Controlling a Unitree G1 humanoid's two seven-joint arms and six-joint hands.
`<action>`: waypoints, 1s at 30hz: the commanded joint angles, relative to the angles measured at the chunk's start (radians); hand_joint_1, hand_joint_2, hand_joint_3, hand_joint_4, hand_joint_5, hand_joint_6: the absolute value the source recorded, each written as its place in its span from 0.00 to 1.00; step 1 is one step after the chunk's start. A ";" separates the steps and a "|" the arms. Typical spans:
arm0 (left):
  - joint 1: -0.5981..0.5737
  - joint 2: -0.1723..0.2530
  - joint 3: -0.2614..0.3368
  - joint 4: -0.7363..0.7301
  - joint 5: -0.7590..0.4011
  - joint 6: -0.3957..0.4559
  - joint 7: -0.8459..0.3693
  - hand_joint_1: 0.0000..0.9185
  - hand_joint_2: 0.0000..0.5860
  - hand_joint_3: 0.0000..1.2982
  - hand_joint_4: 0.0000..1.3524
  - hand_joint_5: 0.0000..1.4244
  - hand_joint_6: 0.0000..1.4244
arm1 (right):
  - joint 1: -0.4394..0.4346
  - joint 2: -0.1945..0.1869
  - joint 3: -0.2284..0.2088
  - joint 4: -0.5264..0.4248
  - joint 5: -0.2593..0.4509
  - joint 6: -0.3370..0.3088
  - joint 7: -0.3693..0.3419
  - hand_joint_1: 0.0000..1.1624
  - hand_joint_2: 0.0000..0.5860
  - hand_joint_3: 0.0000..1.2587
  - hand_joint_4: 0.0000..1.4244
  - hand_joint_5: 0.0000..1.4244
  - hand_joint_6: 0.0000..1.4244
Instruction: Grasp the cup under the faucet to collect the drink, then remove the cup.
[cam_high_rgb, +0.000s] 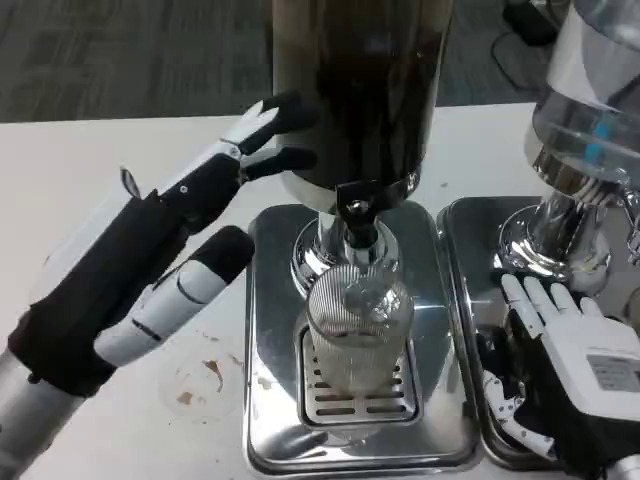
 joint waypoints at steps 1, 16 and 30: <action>-0.027 0.002 -0.030 -0.006 -0.045 0.076 -0.066 0.00 0.37 0.11 0.00 0.12 0.09 | 0.023 0.012 0.000 -0.023 -0.007 0.015 -0.001 0.33 0.98 0.00 0.00 0.00 0.00; -0.046 0.019 -0.043 -0.013 -0.059 0.191 -0.187 0.00 0.36 0.10 0.00 0.11 0.09 | -0.001 0.025 0.005 -0.015 -0.011 0.021 0.007 0.33 0.98 0.00 0.00 0.00 0.00; -0.065 0.094 -0.054 -0.026 -0.013 0.192 -0.255 0.00 0.38 0.15 0.01 0.12 0.08 | 0.012 0.040 -0.003 -0.011 -0.003 0.025 -0.010 0.33 0.98 0.00 0.00 0.00 0.00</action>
